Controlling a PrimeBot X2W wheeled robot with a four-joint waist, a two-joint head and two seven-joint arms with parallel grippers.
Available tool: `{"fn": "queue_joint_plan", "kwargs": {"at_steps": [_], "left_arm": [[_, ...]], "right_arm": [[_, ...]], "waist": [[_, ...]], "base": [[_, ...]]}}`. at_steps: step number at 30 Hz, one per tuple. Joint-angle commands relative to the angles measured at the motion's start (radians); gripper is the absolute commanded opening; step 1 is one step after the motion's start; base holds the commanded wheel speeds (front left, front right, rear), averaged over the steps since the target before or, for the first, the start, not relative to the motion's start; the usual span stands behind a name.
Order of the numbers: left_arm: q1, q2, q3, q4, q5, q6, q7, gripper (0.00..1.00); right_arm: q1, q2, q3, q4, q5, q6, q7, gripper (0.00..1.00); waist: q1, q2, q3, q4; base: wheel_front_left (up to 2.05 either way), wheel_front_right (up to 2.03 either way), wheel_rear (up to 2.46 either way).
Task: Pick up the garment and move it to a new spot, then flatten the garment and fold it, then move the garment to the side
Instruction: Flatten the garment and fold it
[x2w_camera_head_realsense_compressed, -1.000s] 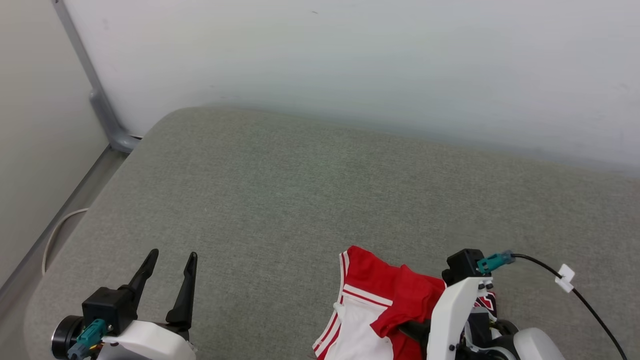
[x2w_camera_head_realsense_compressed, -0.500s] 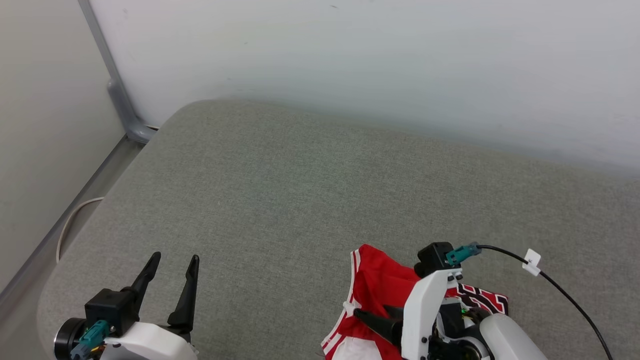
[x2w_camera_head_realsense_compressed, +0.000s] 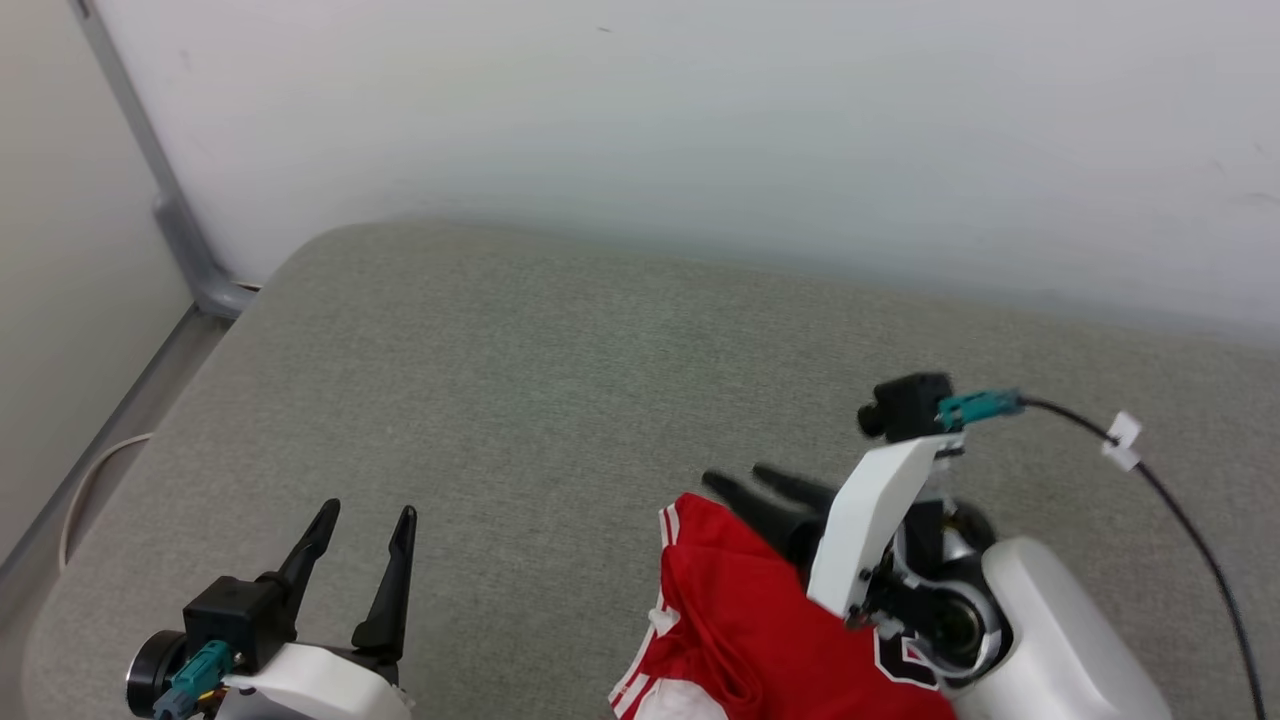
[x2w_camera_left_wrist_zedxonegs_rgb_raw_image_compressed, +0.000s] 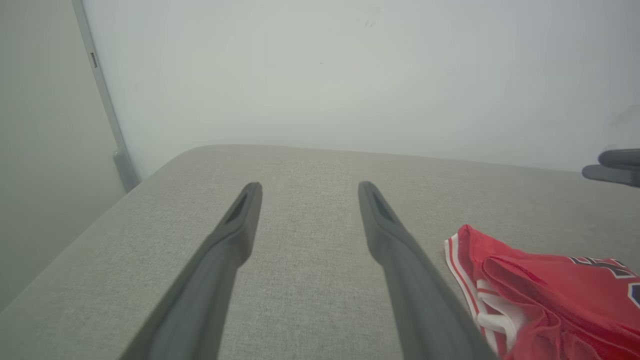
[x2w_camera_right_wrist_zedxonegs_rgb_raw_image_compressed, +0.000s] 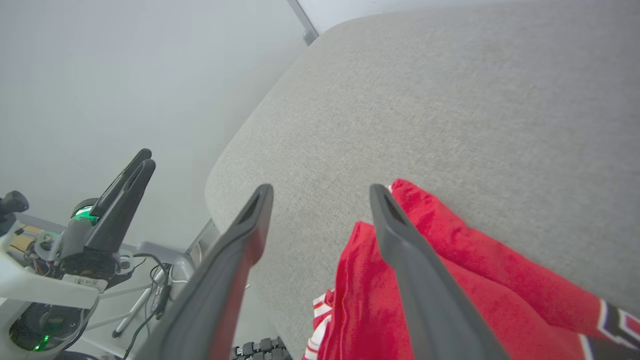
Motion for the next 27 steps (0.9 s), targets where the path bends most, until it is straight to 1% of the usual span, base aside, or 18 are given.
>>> {"fn": "queue_joint_plan", "kwargs": {"at_steps": [1, 4, 8, 11, 14, 18, 19, 24, 27], "left_arm": [[0.003, -0.007, 0.002, -0.004, 0.004, -0.001, -0.002, 1.0], [-0.009, -0.019, 0.008, -0.02, 0.01, -0.007, -0.002, 1.0], [-0.012, -0.041, 0.026, -0.04, 0.024, -0.014, -0.002, 1.0], [-0.007, -0.056, 0.047, -0.053, 0.043, -0.021, -0.002, 1.0], [0.003, -0.075, 0.065, -0.065, 0.064, -0.027, -0.002, 1.0], [0.018, -0.102, 0.087, -0.079, 0.103, -0.042, -0.002, 1.0], [0.02, -0.109, 0.091, -0.081, 0.113, -0.046, -0.002, 1.0], [0.039, -0.149, 0.127, -0.101, 0.164, -0.068, -0.002, 1.0], [0.051, -0.176, 0.155, -0.113, 0.194, -0.086, -0.002, 1.0]], "right_arm": [[-0.022, -0.001, -0.017, -0.016, -0.051, 0.0, -0.017, 1.0], [-0.036, -0.06, -0.048, -0.075, -0.196, -0.001, -0.073, 1.0], [-0.012, -0.156, -0.09, -0.144, -0.342, -0.001, -0.179, 1.0], [0.03, -0.225, -0.129, -0.174, -0.421, 0.0, -0.256, 1.0], [0.08, -0.27, -0.181, -0.206, -0.481, -0.001, -0.337, 1.0], [0.174, -0.283, -0.269, -0.244, -0.534, -0.001, -0.447, 1.0], [0.197, -0.275, -0.288, -0.252, -0.539, -0.001, -0.471, 1.0], [0.303, -0.212, -0.379, -0.298, -0.581, -0.001, -0.58, 1.0], [0.352, -0.154, -0.414, -0.316, -0.597, -0.001, -0.626, 1.0]], "waist": [[0.0, 0.0, 0.003, -0.016], [0.0, 0.0, 0.009, -0.037], [0.0, 0.0, 0.015, -0.062], [0.0, 0.0, 0.02, -0.078], [0.0, 0.0, 0.024, -0.091], [0.0, 0.0, 0.03, -0.101], [0.0, 0.0, 0.031, -0.103], [0.0, 0.0, 0.037, -0.112], [0.0, 0.0, 0.038, -0.12]], "base": [[0.0, 0.0, 0.0], [0.0, 0.0, 0.0], [0.0, 0.0, 0.0], [0.0, 0.0, 0.0], [0.0, 0.0, 0.0], [0.0, 0.0, 0.0], [0.0, 0.0, 0.0], [0.0, 0.0, 0.0], [0.0, 0.0, 0.0]]}}
